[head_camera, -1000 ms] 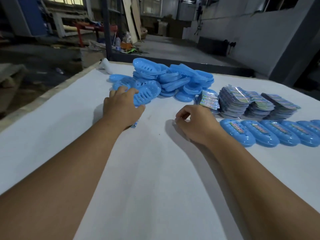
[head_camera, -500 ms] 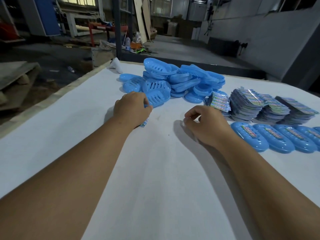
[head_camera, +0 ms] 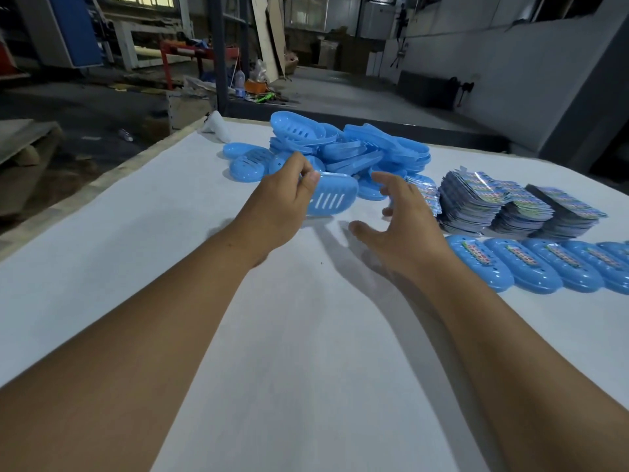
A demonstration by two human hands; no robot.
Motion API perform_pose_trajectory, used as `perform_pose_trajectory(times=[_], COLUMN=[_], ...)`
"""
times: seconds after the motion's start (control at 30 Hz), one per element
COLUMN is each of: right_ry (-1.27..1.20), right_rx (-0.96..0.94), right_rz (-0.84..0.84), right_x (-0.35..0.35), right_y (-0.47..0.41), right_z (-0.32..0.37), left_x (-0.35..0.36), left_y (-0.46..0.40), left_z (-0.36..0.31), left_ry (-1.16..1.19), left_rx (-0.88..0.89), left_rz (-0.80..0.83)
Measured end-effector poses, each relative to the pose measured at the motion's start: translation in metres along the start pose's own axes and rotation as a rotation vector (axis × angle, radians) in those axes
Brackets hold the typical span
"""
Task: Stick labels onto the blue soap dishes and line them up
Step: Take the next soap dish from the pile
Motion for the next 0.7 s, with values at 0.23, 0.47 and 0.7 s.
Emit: perform_pose_trajectory(times=[0.23, 0.47, 0.7], right_ry=[-0.025, 0.035, 0.113], right_rx=[-0.121, -0.118, -0.044], right_rz=[0.1, 0.186, 0.301], right_x=[0.011, 0.015, 0.008], right_y=[-0.001, -0.001, 0.004], right_z=[0.008, 0.004, -0.009], left_x=[0.017, 0.016, 0.025], left_y=[-0.001, 0.002, 0.013], left_z=[0.017, 0.025, 0.008], left_ry=[0.336, 0.257, -0.161], left_rx=[-0.322, -0.417, -0.083], left_rz=[0.085, 0.032, 0.288])
Point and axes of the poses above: each hand's wrist, its own y-axis away from the middle knuckle, its own x-axis out of the palm, z = x × y, the point moved 7 cm from there along -y, towards the middle knuckle, and after that the axes turned 9 degrees about -x, right-handed, at the moved point
